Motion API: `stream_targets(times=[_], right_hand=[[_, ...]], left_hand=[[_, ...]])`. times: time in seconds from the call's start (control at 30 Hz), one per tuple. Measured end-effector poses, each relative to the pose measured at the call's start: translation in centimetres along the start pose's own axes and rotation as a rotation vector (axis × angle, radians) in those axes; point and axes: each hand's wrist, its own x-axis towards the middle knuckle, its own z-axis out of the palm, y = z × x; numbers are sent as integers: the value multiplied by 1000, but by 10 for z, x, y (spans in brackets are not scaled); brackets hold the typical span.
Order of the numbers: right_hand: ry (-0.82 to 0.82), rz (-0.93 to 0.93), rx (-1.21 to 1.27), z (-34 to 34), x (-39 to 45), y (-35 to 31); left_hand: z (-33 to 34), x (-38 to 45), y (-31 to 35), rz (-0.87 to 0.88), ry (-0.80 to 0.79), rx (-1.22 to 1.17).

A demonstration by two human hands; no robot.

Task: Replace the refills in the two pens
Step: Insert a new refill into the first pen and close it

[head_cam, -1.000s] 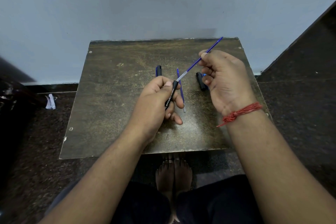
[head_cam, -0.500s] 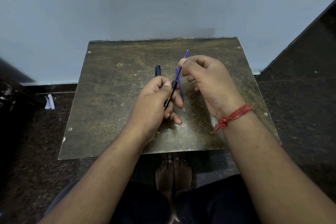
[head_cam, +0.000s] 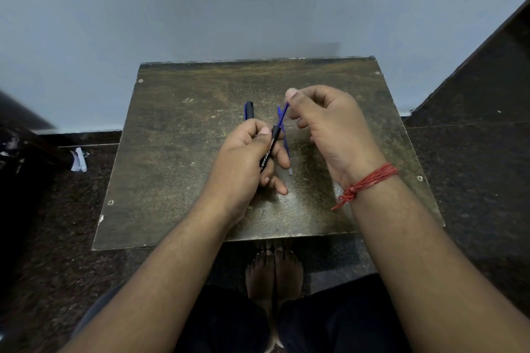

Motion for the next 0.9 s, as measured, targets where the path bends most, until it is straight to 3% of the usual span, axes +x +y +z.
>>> stream_targets(times=[0.37,0.47,0.6,0.9], right_hand=[[-50,-16,-38,-1,1,2],[92,-60,-65,-13,8,4],[327,-100,-331,-42,18,11],[205,-112,-848,-38,18,22]], left_hand=[[-1,0,-1,19,20,20],[-2,2,-2,21,12,-5],[-4,2,-4,16,16,-18],[-1,0,-2,5,52,-6]])
